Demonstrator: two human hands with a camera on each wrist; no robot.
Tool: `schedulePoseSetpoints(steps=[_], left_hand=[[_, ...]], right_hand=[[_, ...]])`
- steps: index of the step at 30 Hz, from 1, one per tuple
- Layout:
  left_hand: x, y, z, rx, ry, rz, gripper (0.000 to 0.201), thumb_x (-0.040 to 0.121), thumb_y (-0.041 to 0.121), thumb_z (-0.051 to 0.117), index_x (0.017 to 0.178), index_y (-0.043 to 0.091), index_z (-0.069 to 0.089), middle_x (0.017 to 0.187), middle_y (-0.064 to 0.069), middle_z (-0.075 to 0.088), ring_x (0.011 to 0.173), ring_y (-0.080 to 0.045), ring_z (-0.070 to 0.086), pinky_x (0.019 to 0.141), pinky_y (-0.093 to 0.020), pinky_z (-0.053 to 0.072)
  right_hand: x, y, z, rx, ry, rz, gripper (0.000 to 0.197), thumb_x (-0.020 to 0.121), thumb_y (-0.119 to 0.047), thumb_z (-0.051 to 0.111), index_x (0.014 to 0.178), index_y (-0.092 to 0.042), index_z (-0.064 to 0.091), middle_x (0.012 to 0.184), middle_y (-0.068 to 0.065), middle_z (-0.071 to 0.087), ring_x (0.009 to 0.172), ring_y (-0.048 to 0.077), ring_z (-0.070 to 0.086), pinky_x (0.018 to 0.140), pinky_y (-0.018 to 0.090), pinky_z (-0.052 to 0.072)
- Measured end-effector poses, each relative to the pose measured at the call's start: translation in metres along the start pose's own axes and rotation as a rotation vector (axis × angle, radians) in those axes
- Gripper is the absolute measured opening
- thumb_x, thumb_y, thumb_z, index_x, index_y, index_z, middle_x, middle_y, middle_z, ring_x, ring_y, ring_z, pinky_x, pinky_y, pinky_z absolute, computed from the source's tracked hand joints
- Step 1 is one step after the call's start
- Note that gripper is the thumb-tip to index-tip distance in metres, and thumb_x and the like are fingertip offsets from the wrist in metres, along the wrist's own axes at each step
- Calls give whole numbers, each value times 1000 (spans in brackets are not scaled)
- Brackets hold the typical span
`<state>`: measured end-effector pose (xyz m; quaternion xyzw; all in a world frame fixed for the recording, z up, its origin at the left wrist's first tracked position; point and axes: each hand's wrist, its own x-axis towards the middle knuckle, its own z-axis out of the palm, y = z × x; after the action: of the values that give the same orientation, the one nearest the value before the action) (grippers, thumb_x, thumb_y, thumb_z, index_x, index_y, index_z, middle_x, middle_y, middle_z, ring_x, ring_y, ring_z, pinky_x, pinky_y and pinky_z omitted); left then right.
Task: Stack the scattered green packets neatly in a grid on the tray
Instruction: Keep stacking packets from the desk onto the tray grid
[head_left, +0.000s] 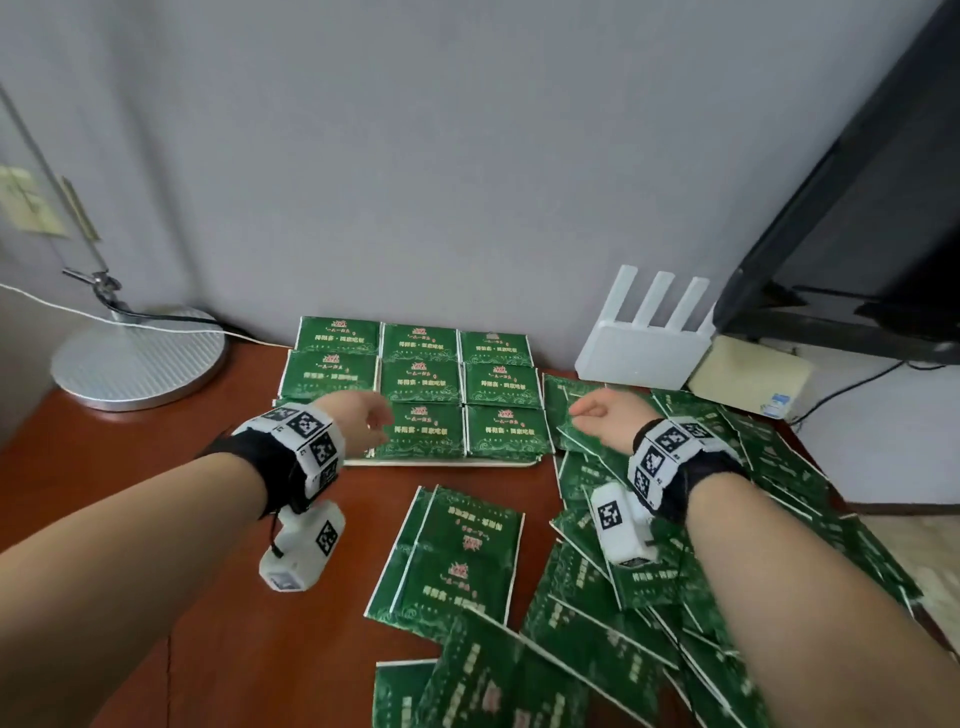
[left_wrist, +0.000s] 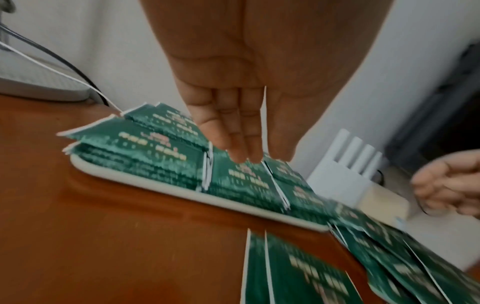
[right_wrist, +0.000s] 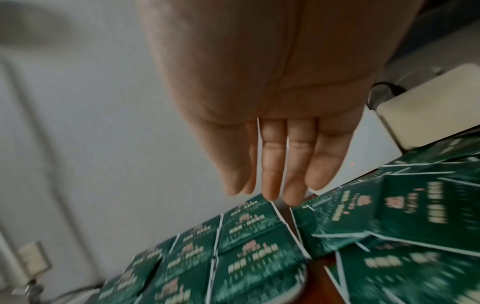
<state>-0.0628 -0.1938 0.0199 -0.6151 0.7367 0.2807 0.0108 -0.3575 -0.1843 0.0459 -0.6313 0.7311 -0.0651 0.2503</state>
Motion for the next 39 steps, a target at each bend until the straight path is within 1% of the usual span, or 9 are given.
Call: schedulePoseSetpoints(steps=[7, 11, 17, 20, 24, 28, 31, 34, 39], left_hand=[[-71, 1, 85, 149, -252, 225, 29, 89, 31, 57, 118, 26, 57, 115, 8, 57, 94, -6, 52, 85, -18, 43], [-97, -4, 141, 282, -317, 277, 58, 80, 51, 62, 129, 25, 42, 127, 2, 46, 114, -17, 46, 97, -31, 42], [-116, 0, 181, 424, -139, 279, 81, 78, 56, 60, 141, 23, 22, 142, -2, 29, 132, -23, 29, 109, -36, 29], [-118, -3, 181, 317, -130, 195, 70, 83, 40, 62, 141, 22, 26, 142, 0, 34, 133, -21, 30, 111, -37, 27], [-118, -15, 172, 300, -148, 135, 46, 88, 22, 58, 132, 23, 42, 136, 1, 44, 128, -21, 36, 105, -36, 35], [-122, -29, 166, 230, -170, 70, 29, 88, 9, 50, 112, 24, 58, 121, -1, 51, 116, -23, 45, 97, -33, 43], [-127, -29, 167, 61, -72, -16, 28, 90, 16, 48, 117, 20, 53, 121, -2, 51, 113, -22, 49, 98, -34, 43], [-127, -19, 173, 4, -43, 10, 47, 89, 42, 52, 130, 20, 44, 126, -2, 49, 117, -20, 46, 102, -35, 41], [-124, 3, 188, 241, -99, 48, 71, 76, 53, 64, 135, 25, 35, 134, -1, 39, 126, -21, 35, 104, -37, 37]], right_hand=[[-92, 20, 64, -131, -258, 76, 35, 86, -29, 61, 119, -20, 56, 116, -3, 61, 105, 16, 59, 95, 28, 45], [-127, 35, 124, -94, -383, 169, 55, 82, -32, 67, 132, -22, 45, 125, -3, 55, 114, 16, 53, 98, 28, 42], [-148, 41, 180, -268, -198, 227, 64, 75, -42, 70, 130, -30, 40, 128, 2, 51, 123, 24, 39, 104, 38, 35], [-151, 38, 185, -187, -190, 297, 50, 76, -35, 72, 119, -25, 49, 123, 6, 53, 113, 23, 47, 96, 38, 43], [-151, 25, 183, -214, -166, 321, 44, 81, -30, 67, 120, -15, 53, 135, 8, 42, 125, 27, 41, 102, 39, 39], [-153, 19, 176, -114, -195, 303, 40, 90, -26, 57, 124, -8, 49, 129, 8, 54, 108, 24, 57, 92, 33, 47], [-156, 23, 172, 106, -73, 290, 36, 90, -24, 57, 121, -7, 48, 124, 9, 56, 87, 20, 57, 80, 30, 48], [-156, 29, 169, 330, 48, 320, 38, 90, -17, 57, 124, -8, 46, 129, 12, 51, 98, 26, 58, 90, 40, 51], [-161, 50, 160, 497, 123, 376, 50, 89, -2, 54, 135, -12, 37, 124, 12, 54, 85, 21, 57, 85, 40, 53]])
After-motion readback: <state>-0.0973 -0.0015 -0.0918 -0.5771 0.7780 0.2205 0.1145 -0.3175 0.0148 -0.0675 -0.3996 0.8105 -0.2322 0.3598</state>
